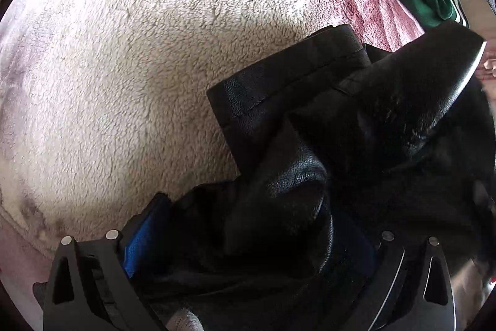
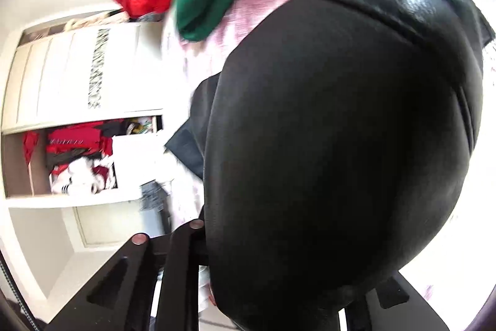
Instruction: Fold large clothes
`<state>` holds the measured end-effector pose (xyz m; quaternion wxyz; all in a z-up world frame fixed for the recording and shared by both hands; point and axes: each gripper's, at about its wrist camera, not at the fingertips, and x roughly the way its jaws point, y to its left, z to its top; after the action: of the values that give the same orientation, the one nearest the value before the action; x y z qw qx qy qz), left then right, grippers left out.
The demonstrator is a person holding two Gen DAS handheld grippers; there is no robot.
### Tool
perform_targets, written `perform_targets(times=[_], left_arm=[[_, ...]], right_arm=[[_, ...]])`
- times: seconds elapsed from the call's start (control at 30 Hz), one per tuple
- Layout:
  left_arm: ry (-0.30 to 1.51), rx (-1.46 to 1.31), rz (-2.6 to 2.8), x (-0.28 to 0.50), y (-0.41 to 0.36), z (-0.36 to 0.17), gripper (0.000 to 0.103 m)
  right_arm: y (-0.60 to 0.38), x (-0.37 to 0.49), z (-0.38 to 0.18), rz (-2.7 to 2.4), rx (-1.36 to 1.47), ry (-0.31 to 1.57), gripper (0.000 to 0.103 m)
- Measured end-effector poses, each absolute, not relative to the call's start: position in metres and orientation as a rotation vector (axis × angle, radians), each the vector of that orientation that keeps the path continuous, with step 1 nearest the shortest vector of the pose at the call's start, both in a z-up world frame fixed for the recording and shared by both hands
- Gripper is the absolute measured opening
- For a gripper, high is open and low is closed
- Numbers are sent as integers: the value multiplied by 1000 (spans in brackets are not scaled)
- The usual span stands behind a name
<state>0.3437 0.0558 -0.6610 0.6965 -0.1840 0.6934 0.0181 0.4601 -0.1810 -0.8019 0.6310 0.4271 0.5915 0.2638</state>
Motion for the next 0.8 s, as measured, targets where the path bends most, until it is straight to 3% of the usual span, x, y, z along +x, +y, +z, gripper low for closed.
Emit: perform_targets(times=[0.27, 0.53, 0.7, 0.8], left_arm=[[1531, -507, 7, 323, 86, -651, 103], [1345, -699, 211, 208, 214, -562, 103], [1294, -740, 418, 108, 273, -521, 103], [1285, -745, 503, 71, 281, -506, 103]], right_arm=[[-114, 446, -731, 739, 672, 1331, 20], [-35, 377, -662, 928, 192, 1243, 20], [45, 301, -657, 1118, -129, 1210, 20], [90, 252, -682, 1225, -230, 1314, 21]])
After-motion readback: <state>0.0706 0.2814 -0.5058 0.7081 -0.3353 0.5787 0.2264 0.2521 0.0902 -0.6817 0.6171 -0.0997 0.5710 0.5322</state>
